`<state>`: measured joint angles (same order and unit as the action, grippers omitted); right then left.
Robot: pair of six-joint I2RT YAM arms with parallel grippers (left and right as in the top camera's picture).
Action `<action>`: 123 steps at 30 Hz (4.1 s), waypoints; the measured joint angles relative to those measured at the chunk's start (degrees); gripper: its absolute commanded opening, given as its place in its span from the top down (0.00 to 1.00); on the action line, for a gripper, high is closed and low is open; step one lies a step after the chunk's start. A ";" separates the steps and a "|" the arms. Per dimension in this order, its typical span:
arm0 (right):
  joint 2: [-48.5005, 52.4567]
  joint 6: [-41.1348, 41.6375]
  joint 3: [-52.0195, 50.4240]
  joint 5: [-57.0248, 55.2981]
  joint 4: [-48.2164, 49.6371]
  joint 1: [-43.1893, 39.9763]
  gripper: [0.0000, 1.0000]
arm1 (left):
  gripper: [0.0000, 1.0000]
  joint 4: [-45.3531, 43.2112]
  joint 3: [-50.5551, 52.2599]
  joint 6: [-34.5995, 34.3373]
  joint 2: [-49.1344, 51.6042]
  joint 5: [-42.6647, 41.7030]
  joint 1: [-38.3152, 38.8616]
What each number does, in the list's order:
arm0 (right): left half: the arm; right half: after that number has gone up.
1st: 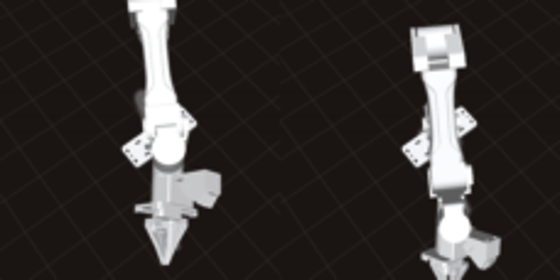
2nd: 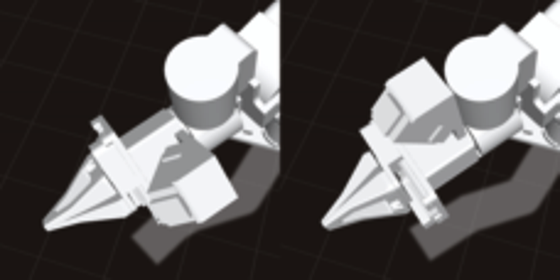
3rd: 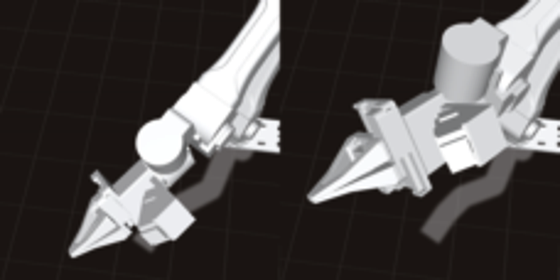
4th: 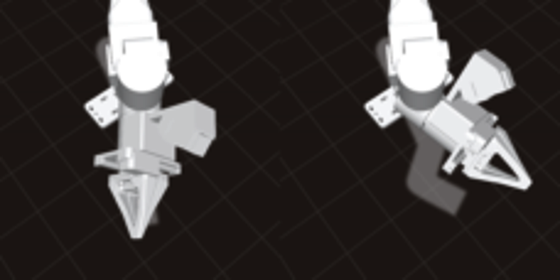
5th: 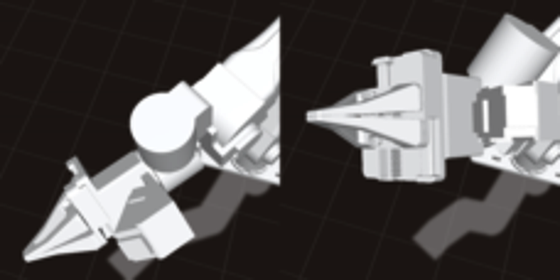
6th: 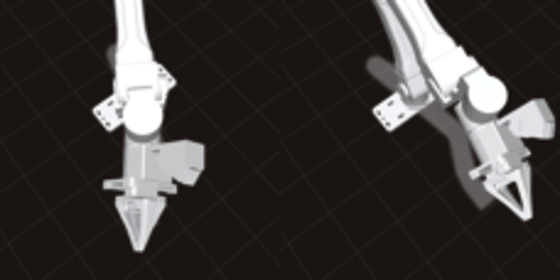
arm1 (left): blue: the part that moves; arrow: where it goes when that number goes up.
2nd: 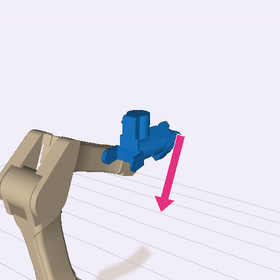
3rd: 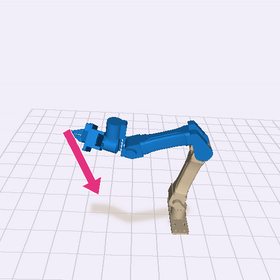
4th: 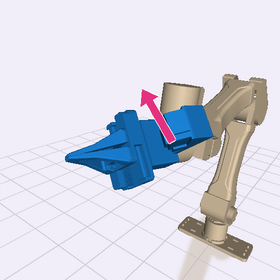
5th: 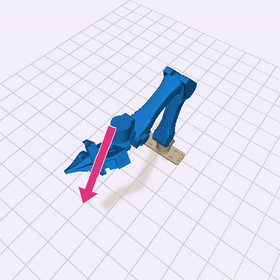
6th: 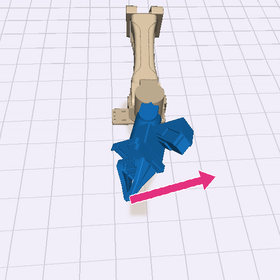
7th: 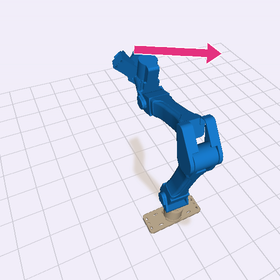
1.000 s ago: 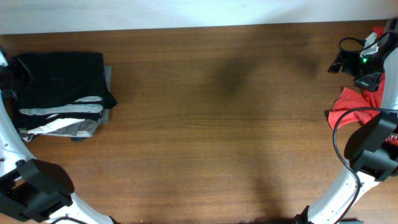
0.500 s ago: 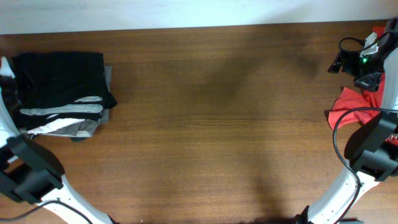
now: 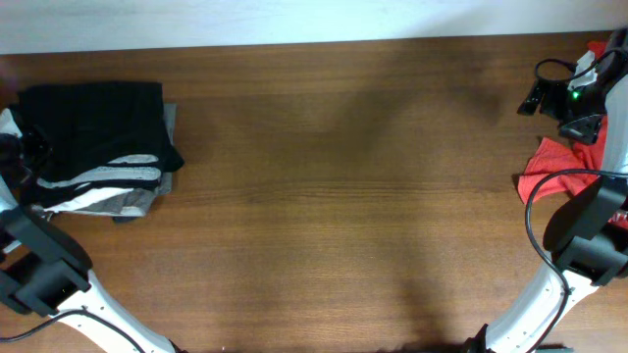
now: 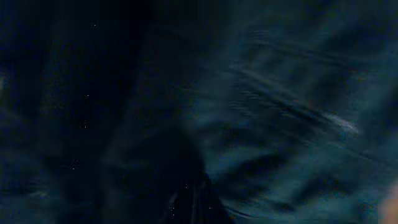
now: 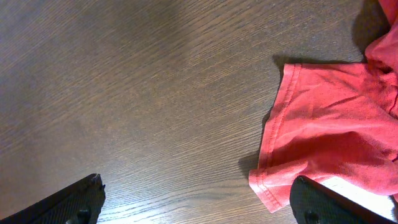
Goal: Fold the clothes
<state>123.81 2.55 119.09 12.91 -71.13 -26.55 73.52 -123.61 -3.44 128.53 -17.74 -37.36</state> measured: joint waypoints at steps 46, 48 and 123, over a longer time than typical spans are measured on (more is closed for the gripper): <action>-2.86 0.02 -0.02 0.00 0.00 1.73 0.01 | 0.01 0.68 -2.82 -1.11 -18.38 -8.35 28.15; -6.16 0.02 -0.02 -0.02 0.02 2.99 0.01 | 0.01 0.68 -2.82 -1.11 -18.38 -8.35 28.15; -122.90 -0.02 -115.05 -7.13 78.93 28.98 0.01 | 0.01 0.81 -2.82 -1.11 -18.38 -8.13 28.15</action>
<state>0.91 2.52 4.03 5.78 7.79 2.44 74.32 -126.43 -4.56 110.15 -25.87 -9.21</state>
